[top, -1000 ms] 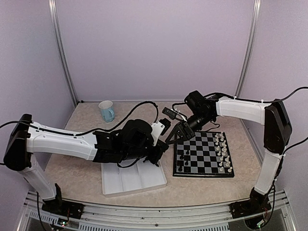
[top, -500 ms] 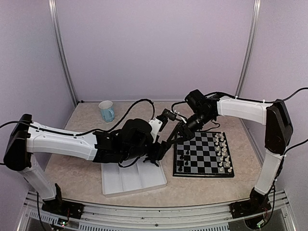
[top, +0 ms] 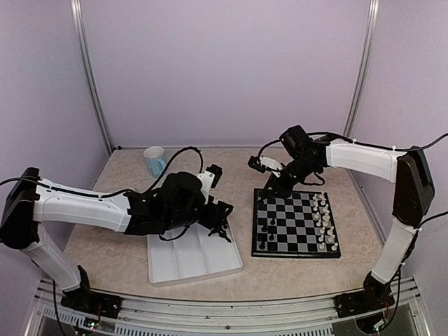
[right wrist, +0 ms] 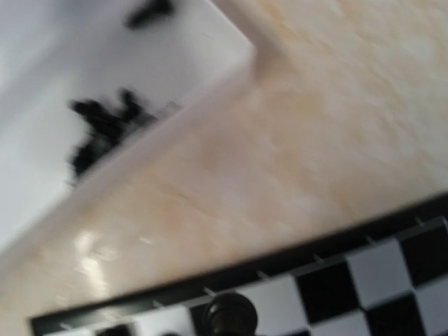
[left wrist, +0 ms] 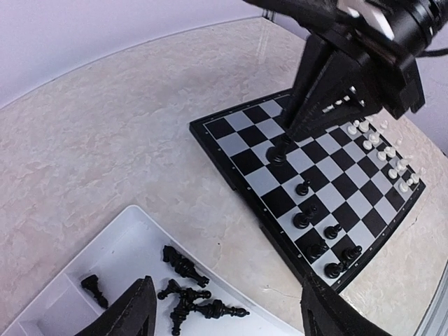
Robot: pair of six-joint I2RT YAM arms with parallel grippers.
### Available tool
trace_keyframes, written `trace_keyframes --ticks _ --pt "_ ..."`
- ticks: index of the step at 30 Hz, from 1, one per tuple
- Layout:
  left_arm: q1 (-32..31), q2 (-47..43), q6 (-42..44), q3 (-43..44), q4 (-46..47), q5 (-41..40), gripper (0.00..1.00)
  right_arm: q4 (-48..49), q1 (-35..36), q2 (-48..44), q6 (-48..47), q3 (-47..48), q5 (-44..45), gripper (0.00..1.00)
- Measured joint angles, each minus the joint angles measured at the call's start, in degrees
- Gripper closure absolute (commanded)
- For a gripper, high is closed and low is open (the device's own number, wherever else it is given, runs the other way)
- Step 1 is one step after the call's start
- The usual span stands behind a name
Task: Set up the chess pieces on the board
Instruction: Place the king on d8.
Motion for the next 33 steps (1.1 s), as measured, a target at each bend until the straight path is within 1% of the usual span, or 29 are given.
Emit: trace_keyframes --ticks 2,4,8,12,22,33 --pt "1.27 -1.2 -1.36 -1.11 0.5 0.42 0.21 0.74 0.0 0.0 -0.63 -1.18 2.64 1.0" --pt "2.84 -2.58 -3.15 -2.47 1.38 1.01 0.19 1.36 0.0 0.0 -1.11 -2.32 4.52 1.0" --pt "6.45 -4.04 -6.6 -4.31 2.6 2.38 0.18 1.62 0.0 0.0 -1.75 -3.67 7.02 1.0" --pt "9.22 -4.15 -9.11 -5.51 3.13 3.21 0.18 1.81 0.0 0.09 -2.49 -3.67 7.28 1.0" --pt "9.6 -4.28 -10.88 -5.95 3.13 5.09 0.18 1.49 1.38 2.51 -3.43 -3.67 5.86 1.0" --pt "9.6 -4.92 -11.02 -5.95 3.1 5.33 0.18 0.52 2.36 3.34 -4.24 -4.04 4.83 1.0"
